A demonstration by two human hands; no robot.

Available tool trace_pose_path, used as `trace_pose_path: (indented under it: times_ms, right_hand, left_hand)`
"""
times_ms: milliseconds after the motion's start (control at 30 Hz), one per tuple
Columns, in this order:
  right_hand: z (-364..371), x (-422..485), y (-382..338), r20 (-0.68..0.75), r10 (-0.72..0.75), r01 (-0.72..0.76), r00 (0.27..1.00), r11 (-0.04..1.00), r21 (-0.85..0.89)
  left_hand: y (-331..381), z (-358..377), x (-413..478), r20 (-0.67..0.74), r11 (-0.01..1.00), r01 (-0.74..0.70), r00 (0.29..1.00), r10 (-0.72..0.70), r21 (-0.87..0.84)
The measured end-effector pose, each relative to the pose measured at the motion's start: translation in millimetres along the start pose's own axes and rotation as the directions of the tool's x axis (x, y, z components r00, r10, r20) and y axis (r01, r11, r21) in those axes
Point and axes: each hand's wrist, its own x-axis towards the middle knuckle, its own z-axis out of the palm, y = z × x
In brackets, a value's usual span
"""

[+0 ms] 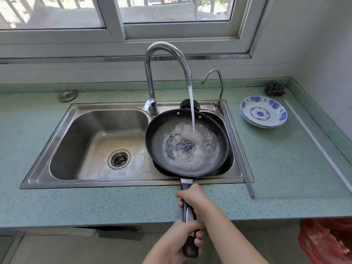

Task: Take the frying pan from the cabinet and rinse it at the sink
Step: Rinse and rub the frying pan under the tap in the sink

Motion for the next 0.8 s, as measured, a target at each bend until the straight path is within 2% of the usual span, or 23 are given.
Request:
trace_pose_path:
  times_ms: [100,267,467,800]
  right_hand:
    - [5.3,4.3,3.3,-0.087,-0.001,-0.001,0.996,1.0,-0.02]
    - [4.7,3.9,9.6,-0.111,-0.054,0.054,0.992,0.999,-0.004]
    - [6.2,-2.0,11.4,0.009,-0.087,0.085,0.996,0.989,0.12]
    - [2.9,-9.0,5.4,0.183,-0.153,0.094,0.971,0.952,0.292]
  left_hand:
    - [-0.2,5.2,-0.3,-0.042,0.996,-0.076,0.996,0.078,0.045]
    - [-6.8,14.2,-2.5,-0.133,0.971,-0.193,0.968,0.211,0.14]
    - [-6.7,9.2,-8.6,-0.173,0.873,-0.231,0.928,0.331,0.429]
    - [-4.5,10.0,-17.1,-0.159,0.762,-0.287,0.878,0.452,0.58]
